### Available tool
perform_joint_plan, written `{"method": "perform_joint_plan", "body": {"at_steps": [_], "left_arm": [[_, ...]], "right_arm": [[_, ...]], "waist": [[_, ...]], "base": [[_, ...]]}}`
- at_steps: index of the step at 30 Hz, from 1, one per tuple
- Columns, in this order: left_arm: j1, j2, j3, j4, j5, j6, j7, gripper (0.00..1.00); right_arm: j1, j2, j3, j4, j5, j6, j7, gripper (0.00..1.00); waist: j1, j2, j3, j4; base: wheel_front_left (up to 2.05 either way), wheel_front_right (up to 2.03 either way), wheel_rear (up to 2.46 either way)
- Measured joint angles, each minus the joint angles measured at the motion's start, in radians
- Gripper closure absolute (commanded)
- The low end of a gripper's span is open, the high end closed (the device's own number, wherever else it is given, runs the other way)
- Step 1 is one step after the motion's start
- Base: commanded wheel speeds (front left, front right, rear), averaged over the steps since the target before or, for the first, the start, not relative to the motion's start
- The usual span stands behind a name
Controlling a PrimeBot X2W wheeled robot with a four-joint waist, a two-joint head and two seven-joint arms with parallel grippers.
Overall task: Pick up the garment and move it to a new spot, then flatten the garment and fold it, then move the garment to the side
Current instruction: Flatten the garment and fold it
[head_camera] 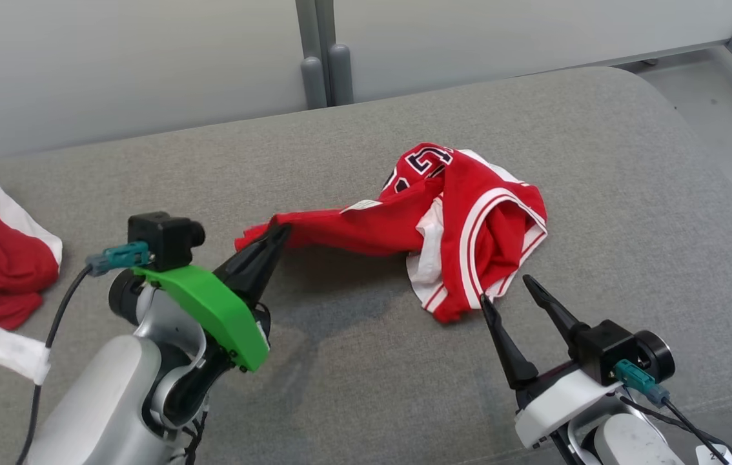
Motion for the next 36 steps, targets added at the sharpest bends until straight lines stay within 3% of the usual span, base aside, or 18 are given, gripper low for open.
{"method": "perform_joint_plan", "body": {"at_steps": [8, 19, 28, 36], "left_arm": [[-0.129, 0.07, -0.017, -0.163, -0.033, -0.001, 0.18, 1.0], [-0.25, 0.084, 0.008, -0.225, -0.081, 0.085, 0.377, 1.0], [-0.254, 0.147, 0.039, -0.214, -0.054, 0.139, 0.445, 1.0], [-0.247, 0.141, 0.077, -0.184, -0.055, 0.151, 0.443, 1.0]], "right_arm": [[-0.002, 0.018, 0.06, -0.003, 0.0, 0.026, 0.0, 0.0], [-0.026, 0.036, 0.086, 0.01, 0.0, 0.029, 0.0, 0.0], [-0.091, 0.036, 0.086, 0.077, -0.014, 0.025, 0.0, 0.0], [-0.178, 0.041, 0.133, 0.141, -0.026, 0.031, 0.0, 0.0]], "waist": [[0.0, 0.0, -0.018, 0.014], [0.0, 0.0, 0.007, -0.065], [0.0, 0.0, 0.076, -0.11], [0.0001, 0.0001, 0.145, -0.068]], "base": [[0.0, 0.0, 0.0], [0.0, 0.0, 0.0], [0.0, 0.0, 0.0], [0.0, 0.0, 0.0]]}}
